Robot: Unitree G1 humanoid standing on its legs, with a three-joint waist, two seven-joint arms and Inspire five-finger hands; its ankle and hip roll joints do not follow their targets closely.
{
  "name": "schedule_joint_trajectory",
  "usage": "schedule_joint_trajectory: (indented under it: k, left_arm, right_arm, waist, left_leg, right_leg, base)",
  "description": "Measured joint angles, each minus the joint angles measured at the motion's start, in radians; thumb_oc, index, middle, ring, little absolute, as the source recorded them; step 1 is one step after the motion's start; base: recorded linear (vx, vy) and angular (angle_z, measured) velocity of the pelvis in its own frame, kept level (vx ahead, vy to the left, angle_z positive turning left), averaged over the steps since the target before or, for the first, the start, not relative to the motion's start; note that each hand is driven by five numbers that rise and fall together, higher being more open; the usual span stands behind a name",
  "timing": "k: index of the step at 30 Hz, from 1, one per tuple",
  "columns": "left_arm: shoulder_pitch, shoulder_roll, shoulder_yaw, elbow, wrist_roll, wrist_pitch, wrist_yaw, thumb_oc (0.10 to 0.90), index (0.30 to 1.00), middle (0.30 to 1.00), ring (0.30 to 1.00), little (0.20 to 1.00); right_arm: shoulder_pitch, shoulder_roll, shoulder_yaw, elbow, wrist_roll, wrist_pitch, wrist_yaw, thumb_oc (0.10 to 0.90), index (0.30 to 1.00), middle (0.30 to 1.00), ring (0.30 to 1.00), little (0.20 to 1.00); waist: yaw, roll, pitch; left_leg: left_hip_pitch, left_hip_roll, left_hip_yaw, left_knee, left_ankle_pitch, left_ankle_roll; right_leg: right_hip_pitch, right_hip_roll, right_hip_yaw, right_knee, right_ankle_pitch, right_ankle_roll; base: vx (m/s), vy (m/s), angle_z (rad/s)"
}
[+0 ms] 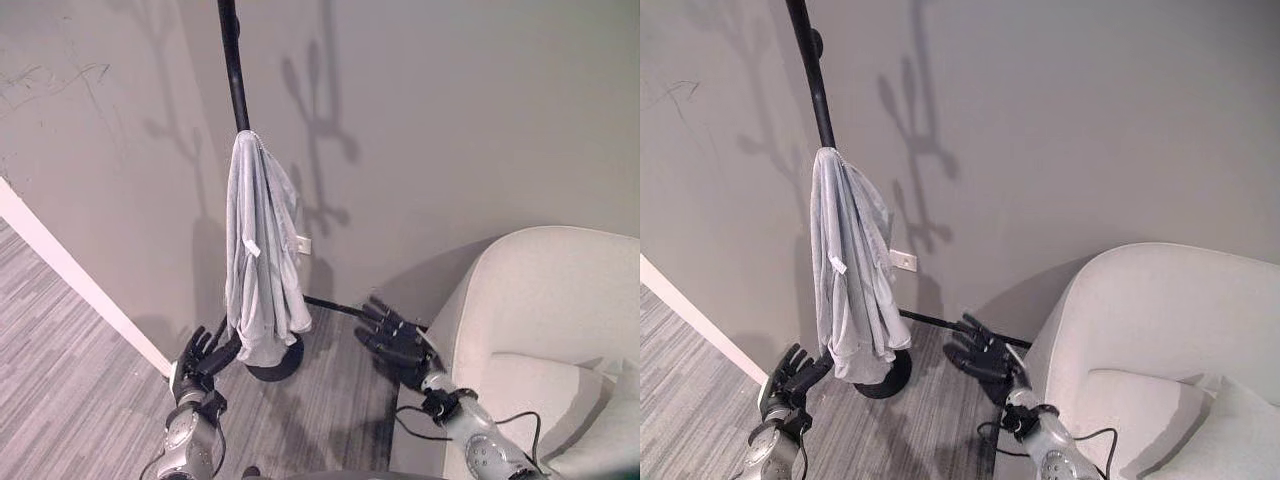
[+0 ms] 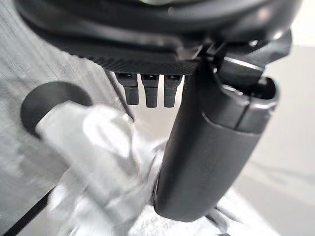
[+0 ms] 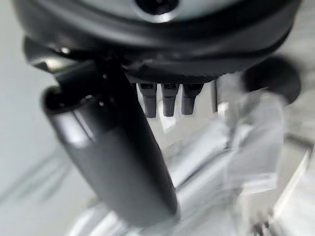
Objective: Hang the clothes on the sofa on the clothes rack.
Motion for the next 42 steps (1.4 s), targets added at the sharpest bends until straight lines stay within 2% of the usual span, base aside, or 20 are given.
schedule_joint_trajectory:
  k: [2,6,9,11,15,19,20,22,24,27,28,30,31,32,34,35,36,37,39,42]
  left_arm:
    - [0.01,0.0,0.003,-0.086,-0.014,-0.008,0.058,0.8,0.9,0.9,0.9,0.9]
    - [0.09,0.029,-0.002,-0.492,-0.008,0.006,0.101,0.8,0.9,0.9,0.9,0.9]
    - [0.067,0.092,0.043,-0.589,0.033,-0.018,0.093,0.8,0.9,0.9,0.9,0.9]
    - [0.069,0.141,0.049,-0.618,0.033,0.009,0.085,0.8,0.9,0.9,0.9,0.9]
    - [0.164,0.203,0.059,-0.704,0.02,0.078,0.009,0.8,0.9,0.9,0.9,0.9]
    - [0.289,0.302,0.054,-0.743,-0.081,0.16,-0.105,0.8,0.9,0.9,0.9,0.9]
    - [0.352,0.377,0.054,-0.773,-0.134,0.193,-0.146,0.8,0.9,0.9,0.9,0.9]
    - [0.474,0.486,0.073,-0.825,-0.197,0.211,-0.23,0.8,0.9,0.9,0.9,0.9]
    - [0.511,0.481,0.085,-0.824,-0.245,0.217,-0.271,0.8,0.9,0.9,0.9,0.9]
    - [0.491,0.278,0.102,-0.678,-0.282,0.188,-0.299,0.8,0.9,0.9,0.9,0.9]
    - [0.443,0.213,0.095,-0.516,-0.232,0.143,-0.31,0.8,0.9,0.9,0.9,0.9]
    - [0.318,0.132,0.076,-0.162,-0.193,0.146,-0.258,0.8,0.9,0.9,0.9,0.9]
    - [0.245,0.088,0.092,0.049,-0.203,0.143,-0.243,0.8,0.9,0.9,0.9,0.9]
    - [0.228,0.067,0.073,0.125,-0.206,0.179,-0.219,0.8,0.9,0.9,0.9,0.9]
    - [0.205,0.031,0.07,0.255,-0.204,0.179,-0.226,0.8,0.9,0.9,0.9,0.9]
    - [0.138,-0.002,0.074,0.477,-0.206,0.191,-0.218,0.8,0.9,0.9,0.9,0.9]
    - [0.112,-0.022,0.072,0.583,-0.173,0.202,-0.218,0.8,0.9,0.9,0.9,0.9]
    - [0.127,-0.035,0.066,0.599,-0.142,0.219,-0.212,0.8,0.9,0.9,0.9,0.9]
    - [0.105,-0.039,0.057,0.666,-0.076,0.204,-0.219,0.8,0.9,0.9,0.9,0.9]
    - [0.087,-0.021,0.03,0.677,0.041,0.197,-0.211,0.8,0.9,0.9,0.9,0.9]
  right_arm:
    - [0.009,0.018,0.017,0.043,0.0,0.005,-0.021,0.8,0.9,0.9,0.9,0.9]
    - [-0.007,0.041,0.008,0.124,-0.042,0.008,-0.024,0.8,0.9,0.9,0.9,0.9]
    - [-0.013,0.044,-0.007,0.136,-0.079,0.027,-0.031,0.8,0.9,0.9,0.9,0.9]
    - [-0.014,0.06,-0.033,0.158,-0.097,0.031,-0.029,0.8,0.9,0.9,0.9,0.9]
    - [-0.023,0.065,-0.044,0.223,-0.165,0.077,-0.029,0.8,0.9,0.9,0.9,0.9]
    - [-0.02,0.062,-0.052,0.262,-0.228,0.109,-0.017,0.8,0.9,0.9,0.9,0.9]
    - [-0.02,0.063,-0.053,0.274,-0.239,0.114,-0.012,0.8,0.9,0.9,0.9,0.9]
    - [-0.022,0.063,-0.059,0.309,-0.276,0.113,0.003,0.8,0.9,0.9,0.9,0.9]
    - [-0.019,0.059,-0.066,0.346,-0.276,0.114,0.005,0.8,0.9,0.9,0.9,0.9]
    - [-0.024,0.084,-0.087,0.456,-0.282,0.109,0.007,0.8,0.9,0.9,0.9,0.9]
    - [-0.045,0.112,-0.123,0.533,-0.297,0.1,0.007,0.8,0.9,0.9,0.9,0.9]
    - [-0.108,0.162,-0.172,0.674,-0.304,0.093,-0.035,0.8,0.9,0.9,0.9,0.9]
    - [-0.149,0.187,-0.217,0.753,-0.3,0.085,-0.06,0.8,0.9,0.9,0.9,0.9]
    - [-0.149,0.195,-0.224,0.757,-0.294,0.083,-0.073,0.8,0.9,0.9,0.9,0.9]
    - [-0.16,0.211,-0.251,0.788,-0.292,0.079,-0.083,0.8,0.9,0.9,0.9,0.9]
    - [-0.184,0.226,-0.278,0.854,-0.263,0.078,-0.101,0.8,0.9,0.9,0.9,0.9]
    - [-0.182,0.236,-0.299,0.874,-0.239,0.076,-0.106,0.8,0.9,0.9,0.9,0.9]
    - [-0.172,0.242,-0.301,0.876,-0.22,0.074,-0.11,0.8,0.9,0.9,0.9,0.9]
    - [-0.166,0.246,-0.316,0.899,-0.202,0.068,-0.12,0.8,0.9,0.9,0.9,0.9]
    - [-0.162,0.251,-0.317,0.904,-0.194,0.066,-0.132,0.8,0.9,0.9,0.9,0.9]
  waist:
    - [0.011,0.001,0.005]
    - [0.045,-0.011,0.028]
    - [0.076,0.021,0.043]
    - [0.073,0.033,0.052]
    - [0.1,0.057,0.067]
    - [0.114,0.073,0.077]
    - [0.112,0.078,0.08]
    - [0.111,0.078,0.08]
    - [0.113,0.09,0.082]
    - [0.136,0.11,0.069]
    - [0.14,0.117,0.062]
    - [0.136,0.112,0.056]
    - [0.135,0.122,0.048]
    - [0.123,0.103,0.05]
    - [0.118,0.083,0.052]
    - [0.125,0.078,0.047]
    - [0.112,0.06,0.037]
    - [0.103,0.042,0.033]
    - [0.107,0.033,0.026]
    - [0.083,0.044,0.012]
  left_leg:
    - [-0.014,0.0,-0.02,-0.002,0.01,-0.006]
    - [-0.033,0.003,-0.063,-0.003,0.023,-0.012]
    - [-0.036,0.001,-0.087,-0.008,0.024,-0.009]
    - [-0.045,-0.001,-0.104,-0.007,0.025,-0.009]
    - [-0.053,-0.003,-0.116,-0.008,0.029,-0.01]
    - [-0.055,-0.002,-0.118,-0.008,0.035,-0.017]
    - [-0.057,-0.001,-0.119,-0.009,0.035,-0.017]
    - [-0.057,-0.003,-0.119,-0.008,0.035,-0.017]
    - [-0.054,-0.007,-0.12,-0.009,0.034,-0.016]
    - [-0.055,-0.014,-0.123,-0.007,0.034,-0.016]
    - [-0.054,-0.013,-0.123,-0.005,0.035,-0.016]
    - [-0.058,-0.008,-0.126,-0.004,0.036,-0.02]
    - [-0.058,-0.006,-0.126,-0.003,0.037,-0.022]
    - [-0.063,-0.003,-0.127,-0.005,0.039,-0.024]
    - [-0.062,-0.002,-0.126,-0.005,0.039,-0.026]
    - [-0.062,-0.003,-0.126,-0.006,0.039,-0.027]
    - [-0.062,-0.003,-0.124,-0.008,0.037,-0.028]
    - [-0.061,-0.003,-0.121,-0.009,0.036,-0.028]
    - [-0.061,-0.002,-0.121,-0.009,0.036,-0.027]
    - [-0.059,-0.003,-0.115,-0.009,0.032,-0.021]
  right_leg:
    - [0.001,0.002,-0.015,0.0,0.0,-0.001]
    - [0.003,0.005,-0.055,-0.001,-0.003,-0.004]
    - [0.013,0.004,-0.076,-0.001,-0.012,-0.003]
    - [0.015,0.004,-0.094,-0.001,-0.013,-0.004]
    - [0.014,0.002,-0.105,-0.001,-0.012,-0.006]
    - [0.017,0.002,-0.109,-0.001,-0.014,-0.006]
    - [0.016,0.003,-0.111,-0.001,-0.016,-0.007]
    - [0.016,0.002,-0.116,-0.001,-0.02,-0.004]
    - [0.017,-0.003,-0.118,-0.001,-0.023,0.001]
    - [0.02,-0.009,-0.12,-0.001,-0.025,0.003]
    - [0.022,-0.006,-0.12,-0.001,-0.025,0.003]
    - [0.019,-0.002,-0.12,-0.001,-0.026,0.002]
    - [0.018,0.0,-0.119,-0.001,-0.025,0.003]
    - [0.014,0.002,-0.12,-0.001,-0.026,0.002]
    - [0.014,0.003,-0.119,-0.001,-0.026,0.002]
    - [0.015,0.003,-0.12,-0.001,-0.031,-0.007]
    - [0.013,0.002,-0.119,-0.001,-0.031,-0.008]
    - [0.012,0.002,-0.118,-0.001,-0.032,-0.01]
    - [0.01,0.002,-0.118,-0.001,-0.031,-0.013]
    - [0.01,0.0,-0.113,-0.001,-0.03,-0.012]
  base:
    - [0.0,-0.017,0.23]
    - [0.01,-0.023,0.3]
    - [0.02,-0.013,0.27]
    - [0.0,0.0,0.2]
    - [0.0,0.003,0.1]
    - [0.0,-0.002,0.01]
    - [-0.01,-0.006,0.04]
    - [0.0,-0.01,0.03]
    - [-0.01,-0.013,0.06]
    - [-0.02,-0.006,0.04]
    - [-0.04,-0.001,0.08]
    - [-0.03,0.011,-0.01]
    - [-0.01,0.032,-0.02]
    - [0.0,0.0,0.0]
    - [0.01,0.023,0.01]
    - [0.01,0.04,-0.02]
    - [0.0,0.0,0.0]
    - [0.01,0.039,-0.03]
    - [0.01,0.034,-0.01]
    - [0.03,0.029,-0.06]
